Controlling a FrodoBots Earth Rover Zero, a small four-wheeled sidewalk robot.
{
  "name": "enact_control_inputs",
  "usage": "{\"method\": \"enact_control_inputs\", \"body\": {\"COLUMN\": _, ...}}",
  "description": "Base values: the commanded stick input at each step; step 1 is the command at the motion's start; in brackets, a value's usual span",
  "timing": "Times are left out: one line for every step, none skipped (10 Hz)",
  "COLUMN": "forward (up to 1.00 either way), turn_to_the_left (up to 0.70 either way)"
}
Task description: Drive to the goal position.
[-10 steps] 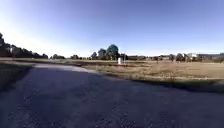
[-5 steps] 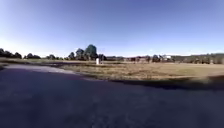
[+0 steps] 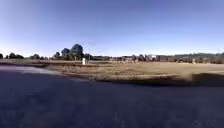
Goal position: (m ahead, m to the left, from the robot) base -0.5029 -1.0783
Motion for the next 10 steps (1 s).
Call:
{"method": "enact_control_inputs", "body": {"forward": 0.00, "turn_to_the_left": -0.50}}
{"method": "enact_control_inputs", "body": {"forward": 0.00, "turn_to_the_left": -0.50}}
{"method": "enact_control_inputs", "body": {"forward": 0.00, "turn_to_the_left": -0.50}}
{"method": "enact_control_inputs", "body": {"forward": 0.00, "turn_to_the_left": -0.50}}
{"method": "enact_control_inputs", "body": {"forward": 0.00, "turn_to_the_left": -0.50}}
{"method": "enact_control_inputs", "body": {"forward": 0.00, "turn_to_the_left": -0.50}}
{"method": "enact_control_inputs", "body": {"forward": 0.00, "turn_to_the_left": -0.50}}
{"method": "enact_control_inputs", "body": {"forward": 0.00, "turn_to_the_left": -0.50}}
{"method": "enact_control_inputs", "body": {"forward": 0.00, "turn_to_the_left": -0.50}}
{"method": "enact_control_inputs", "body": {"forward": 0.00, "turn_to_the_left": -0.50}}
